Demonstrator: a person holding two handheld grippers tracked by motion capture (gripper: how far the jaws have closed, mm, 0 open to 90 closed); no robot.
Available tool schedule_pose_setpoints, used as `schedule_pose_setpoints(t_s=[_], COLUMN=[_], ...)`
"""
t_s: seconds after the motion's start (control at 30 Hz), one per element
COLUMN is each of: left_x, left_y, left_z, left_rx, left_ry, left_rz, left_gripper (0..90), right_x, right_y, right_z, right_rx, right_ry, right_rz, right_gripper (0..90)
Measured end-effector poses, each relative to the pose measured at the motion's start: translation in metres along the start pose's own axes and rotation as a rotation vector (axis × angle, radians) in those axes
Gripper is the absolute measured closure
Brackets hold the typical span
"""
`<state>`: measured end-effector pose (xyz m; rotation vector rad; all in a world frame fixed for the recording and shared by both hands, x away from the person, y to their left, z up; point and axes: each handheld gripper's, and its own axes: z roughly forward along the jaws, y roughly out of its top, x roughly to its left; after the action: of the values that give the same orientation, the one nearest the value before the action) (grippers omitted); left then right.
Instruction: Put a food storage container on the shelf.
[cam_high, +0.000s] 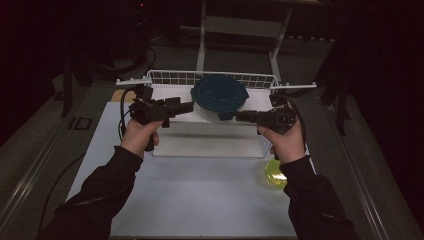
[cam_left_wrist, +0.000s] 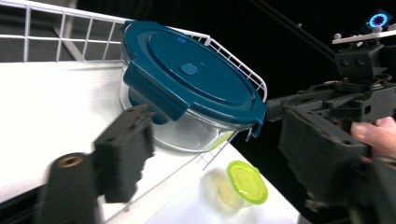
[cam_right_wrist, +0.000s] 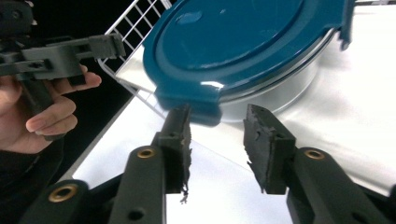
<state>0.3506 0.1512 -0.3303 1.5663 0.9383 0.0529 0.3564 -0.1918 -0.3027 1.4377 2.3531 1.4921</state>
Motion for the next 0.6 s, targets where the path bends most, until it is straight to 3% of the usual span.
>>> schedule_pose_setpoints(t_s=[0.07, 0.1, 0.13, 0.3, 0.53, 0.6], left_x=[-0.002, -0.007, -0.009, -0.016, -0.021, -0.023], left_y=[-0.002, -0.008, -0.011, -0.028, -0.053, -0.06], left_z=[-0.001, -0.004, -0.005, -0.011, -0.016, -0.017], left_rx=[0.004, 0.01, 0.012, -0.004, -0.006, -0.009], left_ry=[0.011, 0.032, 0.037, 0.044, 0.023, 0.033], left_rz=[0.018, 0.067, 0.082, 0.131, 0.178, 0.201], left_gripper=[10.3, 10.3, 0.6, 0.0, 0.0, 0.0], right_x=[0.002, 0.004, 0.008, 0.013, 0.009, 0.008], right_y=[-0.002, -0.003, -0.008, -0.014, -0.014, -0.013], right_z=[0.001, 0.001, 0.002, 0.008, 0.019, 0.021], right_rx=[0.008, 0.009, 0.022, 0.054, 0.053, 0.051], right_ry=[-0.001, -0.008, -0.02, -0.026, -0.039, -0.042], right_rz=[-0.013, -0.022, -0.048, -0.07, -0.057, -0.055], right_gripper=[64.2, 66.6, 74.4, 88.6, 89.8, 89.8])
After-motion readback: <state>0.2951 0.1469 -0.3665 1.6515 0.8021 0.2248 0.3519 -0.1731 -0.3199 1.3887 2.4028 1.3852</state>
